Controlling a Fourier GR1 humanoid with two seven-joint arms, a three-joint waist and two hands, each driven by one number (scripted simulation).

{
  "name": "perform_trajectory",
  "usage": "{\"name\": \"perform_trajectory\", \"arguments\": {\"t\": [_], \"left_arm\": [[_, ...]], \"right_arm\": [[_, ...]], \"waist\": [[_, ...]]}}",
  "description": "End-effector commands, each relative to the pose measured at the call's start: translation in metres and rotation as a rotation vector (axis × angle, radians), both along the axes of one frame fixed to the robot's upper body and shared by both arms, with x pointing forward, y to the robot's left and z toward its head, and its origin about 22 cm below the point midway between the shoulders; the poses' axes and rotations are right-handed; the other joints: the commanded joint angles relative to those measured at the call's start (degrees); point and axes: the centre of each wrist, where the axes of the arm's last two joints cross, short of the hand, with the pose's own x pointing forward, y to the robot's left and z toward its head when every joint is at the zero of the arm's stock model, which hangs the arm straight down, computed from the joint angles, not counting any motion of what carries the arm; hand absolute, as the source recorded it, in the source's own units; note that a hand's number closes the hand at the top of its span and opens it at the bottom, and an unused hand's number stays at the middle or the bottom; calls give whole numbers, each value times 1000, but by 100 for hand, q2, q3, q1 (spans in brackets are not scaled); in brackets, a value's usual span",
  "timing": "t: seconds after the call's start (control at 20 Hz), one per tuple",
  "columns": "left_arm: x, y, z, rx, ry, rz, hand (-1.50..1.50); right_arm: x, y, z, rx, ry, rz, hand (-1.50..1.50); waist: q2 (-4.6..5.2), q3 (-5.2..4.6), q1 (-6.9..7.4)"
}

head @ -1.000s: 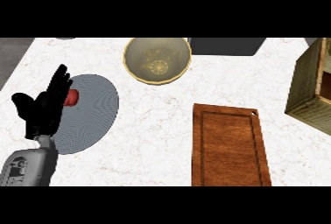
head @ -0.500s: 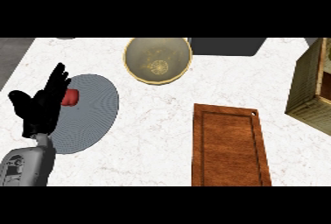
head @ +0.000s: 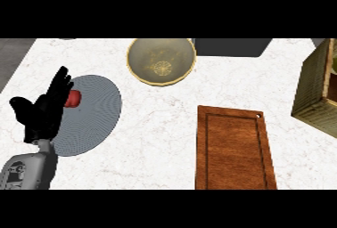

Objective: Pick the lemon from the cutting board and place it in the basket

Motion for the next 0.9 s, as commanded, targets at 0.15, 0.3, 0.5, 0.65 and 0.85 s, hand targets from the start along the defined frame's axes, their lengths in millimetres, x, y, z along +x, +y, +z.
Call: {"name": "perform_trajectory", "arguments": {"t": [0.15,0.3,0.5,0.65,0.85], "left_arm": [[-2,-11,2,3,3,-3,0],[2,1,-12,1,2,4,0],[10,1,-4,1,6,4,0],[10,-9,-8,-9,11,24,0],[0,-2,-9,-7,14,-4,0]], "right_arm": [[1,5,-13,5,96,-115,150],[2,-2,12,35,95,-163,150],[-3,0,-14,149,-80,-103,-150],[-1,-5,8,269,-183,-107,-150],[-3,-11,23,407,-306,-131,-150]], "waist": [[3,1,21],[46,1,66],[4,2,-58],[-19,-1,-108],[-22,0,-53]]}}
